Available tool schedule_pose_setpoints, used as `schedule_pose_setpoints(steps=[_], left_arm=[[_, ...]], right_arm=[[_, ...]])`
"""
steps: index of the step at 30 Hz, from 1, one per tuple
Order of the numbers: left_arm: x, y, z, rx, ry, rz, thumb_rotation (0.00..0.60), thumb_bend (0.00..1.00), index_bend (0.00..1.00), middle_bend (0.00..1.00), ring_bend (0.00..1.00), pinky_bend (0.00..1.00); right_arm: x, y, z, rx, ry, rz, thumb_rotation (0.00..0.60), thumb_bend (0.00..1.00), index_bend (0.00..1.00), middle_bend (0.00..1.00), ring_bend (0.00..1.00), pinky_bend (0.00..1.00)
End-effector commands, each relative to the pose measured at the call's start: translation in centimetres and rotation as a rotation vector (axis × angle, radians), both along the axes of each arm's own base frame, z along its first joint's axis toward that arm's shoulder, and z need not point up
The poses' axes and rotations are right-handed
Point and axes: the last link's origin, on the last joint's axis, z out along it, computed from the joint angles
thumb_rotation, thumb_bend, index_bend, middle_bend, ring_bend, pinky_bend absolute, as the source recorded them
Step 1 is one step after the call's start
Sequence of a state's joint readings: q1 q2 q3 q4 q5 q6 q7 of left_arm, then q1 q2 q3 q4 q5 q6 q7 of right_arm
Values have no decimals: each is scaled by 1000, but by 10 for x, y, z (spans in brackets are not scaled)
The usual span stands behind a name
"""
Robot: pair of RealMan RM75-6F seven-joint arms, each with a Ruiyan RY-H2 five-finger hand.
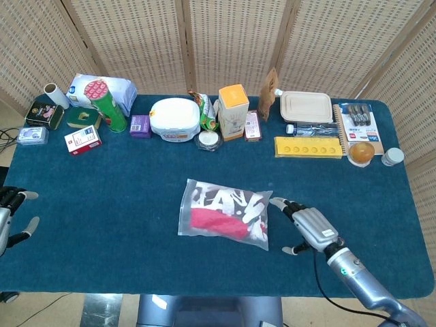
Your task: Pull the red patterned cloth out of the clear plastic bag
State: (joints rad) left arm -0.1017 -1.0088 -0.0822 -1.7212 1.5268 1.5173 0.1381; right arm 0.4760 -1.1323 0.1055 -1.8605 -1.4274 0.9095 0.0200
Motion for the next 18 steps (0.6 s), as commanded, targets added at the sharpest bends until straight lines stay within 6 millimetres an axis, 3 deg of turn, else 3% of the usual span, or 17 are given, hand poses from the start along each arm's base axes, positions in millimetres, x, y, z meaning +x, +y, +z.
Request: schedule_pose_setpoints(steps=[1,18], left_arm=[[0,2,-1,-5,-1,-1,599,287,346,346,244,279],[-7,8,-6,-33,-14,3,600,286,347,346,244,279]], right_arm=[[30,-13,-24,47,17,29,600,100,0,73,137,241],[91,-42,-73,34,126,9,600,93,0,33,98,205]])
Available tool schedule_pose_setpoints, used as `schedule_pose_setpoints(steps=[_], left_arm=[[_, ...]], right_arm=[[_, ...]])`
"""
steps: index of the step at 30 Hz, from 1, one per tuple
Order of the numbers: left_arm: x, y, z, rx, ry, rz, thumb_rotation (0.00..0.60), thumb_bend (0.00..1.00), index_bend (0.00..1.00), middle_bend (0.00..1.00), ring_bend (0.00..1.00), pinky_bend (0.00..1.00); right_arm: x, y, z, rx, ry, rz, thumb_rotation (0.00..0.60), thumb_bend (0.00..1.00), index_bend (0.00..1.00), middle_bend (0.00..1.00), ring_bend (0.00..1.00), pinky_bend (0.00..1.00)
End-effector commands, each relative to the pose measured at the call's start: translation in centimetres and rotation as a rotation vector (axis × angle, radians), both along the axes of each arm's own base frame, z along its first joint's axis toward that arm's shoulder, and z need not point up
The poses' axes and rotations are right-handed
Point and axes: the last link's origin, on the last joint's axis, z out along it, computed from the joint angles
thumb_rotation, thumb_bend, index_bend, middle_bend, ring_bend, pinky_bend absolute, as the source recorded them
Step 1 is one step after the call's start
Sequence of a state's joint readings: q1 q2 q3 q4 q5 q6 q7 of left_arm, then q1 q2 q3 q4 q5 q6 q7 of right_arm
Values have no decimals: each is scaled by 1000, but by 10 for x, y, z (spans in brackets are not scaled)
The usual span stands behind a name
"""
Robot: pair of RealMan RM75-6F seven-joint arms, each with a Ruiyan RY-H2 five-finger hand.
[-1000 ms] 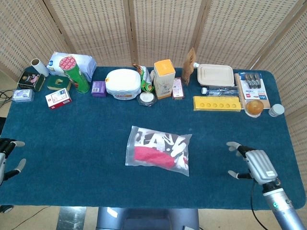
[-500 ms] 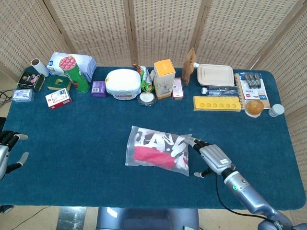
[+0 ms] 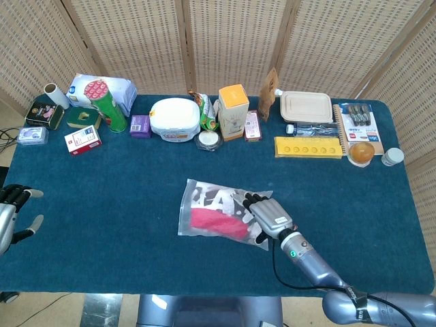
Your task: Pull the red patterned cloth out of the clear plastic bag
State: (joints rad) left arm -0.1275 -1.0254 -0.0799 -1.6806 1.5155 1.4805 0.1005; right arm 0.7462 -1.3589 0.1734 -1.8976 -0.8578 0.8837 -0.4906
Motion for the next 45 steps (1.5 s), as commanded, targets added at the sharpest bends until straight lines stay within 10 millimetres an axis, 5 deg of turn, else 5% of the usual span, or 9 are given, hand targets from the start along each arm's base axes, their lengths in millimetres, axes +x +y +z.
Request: schedule_pose_setpoints(steps=[1,10,19,25,28,35,39,45], left_arm=[[-2,0,-1,-3,-2,2,600,286,347,346,244,279],[-8,-1,1,-1,-6,18,600,286,346,346,244,279],[-10,0,1,-4,-4,21,600,287,346,346,244,279],[-9,-1,-1,-10,-3,23,599,287,346,346,244,279],[-8,-1,-1,-12,-3,25,599,286,346,346,244,279],[-6,-1,-7,-38,-7,25,600,286,346,346,246,279],[-4,-1,-10,-58,-12,27,600,286,346,346,255,282],[2,2,-9,-63,-8,19,600,286,346,346,297,317]], right_arm=[[20,-8,-12,-21,26,1,600,93,0,32,98,205],[40,-14,-34,-11,128,-5,600,91,0,22,76,205],[36,-27,-45,-7,352,-77,600,92,0,33,91,245],[34,-36,-52,-36,477,-67,600,141,0,119,252,386],[34,-38,-56,-55,471,-30,600,213,117,239,417,551],[34,-38,-57,-90,326,84,600,345,600,669,860,916],[27,-38,-55,-66,224,90,600,362,720,771,957,996],[18,-37,-41,50,15,15,600,376,760,807,991,1000]])
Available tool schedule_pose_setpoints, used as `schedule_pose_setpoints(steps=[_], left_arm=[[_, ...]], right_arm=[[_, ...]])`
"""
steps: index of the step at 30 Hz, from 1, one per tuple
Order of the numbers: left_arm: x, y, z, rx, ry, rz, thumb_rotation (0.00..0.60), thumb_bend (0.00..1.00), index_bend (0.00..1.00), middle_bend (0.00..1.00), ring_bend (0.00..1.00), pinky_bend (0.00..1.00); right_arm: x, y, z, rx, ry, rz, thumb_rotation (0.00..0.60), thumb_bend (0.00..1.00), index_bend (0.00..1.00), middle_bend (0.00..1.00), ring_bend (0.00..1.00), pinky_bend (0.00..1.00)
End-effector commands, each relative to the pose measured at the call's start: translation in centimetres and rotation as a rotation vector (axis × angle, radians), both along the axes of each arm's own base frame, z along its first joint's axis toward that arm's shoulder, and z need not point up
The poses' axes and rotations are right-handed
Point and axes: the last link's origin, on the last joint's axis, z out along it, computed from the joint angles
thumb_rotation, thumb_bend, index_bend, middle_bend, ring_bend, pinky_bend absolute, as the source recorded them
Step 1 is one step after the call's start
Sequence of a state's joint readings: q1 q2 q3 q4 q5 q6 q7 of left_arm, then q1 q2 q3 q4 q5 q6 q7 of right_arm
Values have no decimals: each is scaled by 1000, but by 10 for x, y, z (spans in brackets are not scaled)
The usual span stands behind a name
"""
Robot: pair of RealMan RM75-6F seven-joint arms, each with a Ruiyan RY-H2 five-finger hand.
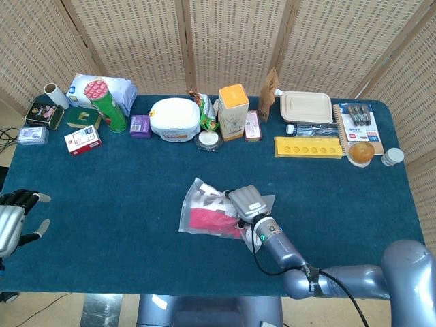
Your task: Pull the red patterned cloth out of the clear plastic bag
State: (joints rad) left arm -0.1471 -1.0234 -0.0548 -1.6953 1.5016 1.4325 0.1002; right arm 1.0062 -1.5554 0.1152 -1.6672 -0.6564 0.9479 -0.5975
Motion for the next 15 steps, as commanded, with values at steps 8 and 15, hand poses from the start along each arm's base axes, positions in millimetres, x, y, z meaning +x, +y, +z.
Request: schedule_pose_setpoints(steps=[8,15], left_arm=[[12,7,-1,-27,-5,-22,599,286,346,380,376,400],[31,22,-9,-111,-6,-70,599,282,346,585,556,573]], right_arm=[[-19,0,32,161,-309,-142,600,375,760,807,991,1000],[-16,7,39,214,-402,-143,600,376,760,805,991,1000]])
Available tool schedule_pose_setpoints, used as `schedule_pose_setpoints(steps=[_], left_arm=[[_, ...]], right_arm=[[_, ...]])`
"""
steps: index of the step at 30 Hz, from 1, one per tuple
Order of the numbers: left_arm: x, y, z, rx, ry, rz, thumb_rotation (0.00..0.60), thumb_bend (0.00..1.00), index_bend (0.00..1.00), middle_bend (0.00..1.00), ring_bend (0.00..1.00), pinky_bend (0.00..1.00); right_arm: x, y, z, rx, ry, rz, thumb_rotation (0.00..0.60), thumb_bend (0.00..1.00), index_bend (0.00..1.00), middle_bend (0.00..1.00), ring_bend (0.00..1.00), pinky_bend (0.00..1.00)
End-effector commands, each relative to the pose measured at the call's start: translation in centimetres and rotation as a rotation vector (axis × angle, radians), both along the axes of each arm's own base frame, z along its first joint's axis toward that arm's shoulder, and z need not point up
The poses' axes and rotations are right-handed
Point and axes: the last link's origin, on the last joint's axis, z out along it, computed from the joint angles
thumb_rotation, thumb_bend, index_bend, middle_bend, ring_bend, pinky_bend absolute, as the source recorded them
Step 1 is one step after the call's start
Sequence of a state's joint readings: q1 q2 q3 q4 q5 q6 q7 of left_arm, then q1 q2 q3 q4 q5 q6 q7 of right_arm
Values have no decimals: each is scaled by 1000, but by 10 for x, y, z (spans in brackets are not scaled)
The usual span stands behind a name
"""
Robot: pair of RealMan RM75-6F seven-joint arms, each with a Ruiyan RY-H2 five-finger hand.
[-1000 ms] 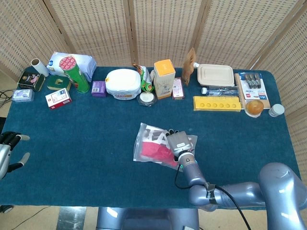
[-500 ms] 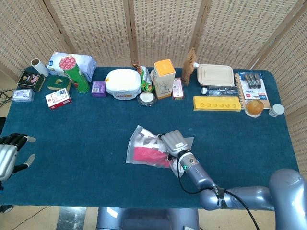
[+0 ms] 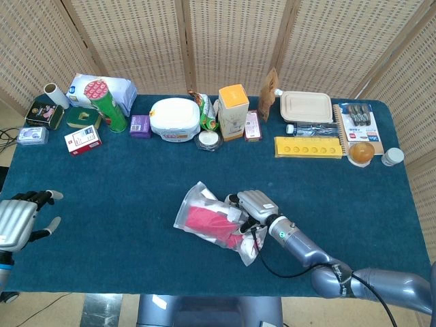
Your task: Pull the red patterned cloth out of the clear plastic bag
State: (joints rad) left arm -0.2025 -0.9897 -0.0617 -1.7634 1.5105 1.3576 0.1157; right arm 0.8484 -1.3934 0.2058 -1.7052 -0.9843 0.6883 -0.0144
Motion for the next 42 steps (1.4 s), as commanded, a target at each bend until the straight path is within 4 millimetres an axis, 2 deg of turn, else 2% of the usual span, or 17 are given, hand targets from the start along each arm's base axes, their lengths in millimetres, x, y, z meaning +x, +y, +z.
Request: schedule_pose_setpoints(steps=[1,10,15,18,24,35,42], left_arm=[[12,10,-4,-49,5,-33,599,279,345,606,578,592],[31,29,-12,-154,-7,-78,598,258,345,802,776,740],[44,39,-20,-227,-5,-118,597,258,346,961,927,856],[49,43,-23,-254,-9,-126,593,259,346,1000,991,926],[70,54,-37,-352,-48,-143,594,324,347,1000,1000,966],[109,63,-60,-498,-189,-165,597,337,346,1000,1000,966],[121,65,-73,-559,-217,-178,596,336,346,1000,1000,965]], right_arm=[[1,5,4,34,-44,6,600,377,760,805,991,1000],[6,11,3,72,-99,19,600,375,760,804,991,1000],[8,13,3,81,-117,24,600,375,760,804,998,1000],[8,14,3,84,-122,24,600,376,760,803,1000,1000],[9,18,4,98,-131,29,600,376,760,802,1000,1000],[14,21,2,113,-151,36,600,376,760,800,1000,1000],[18,22,2,124,-164,39,600,375,760,799,1000,1000]])
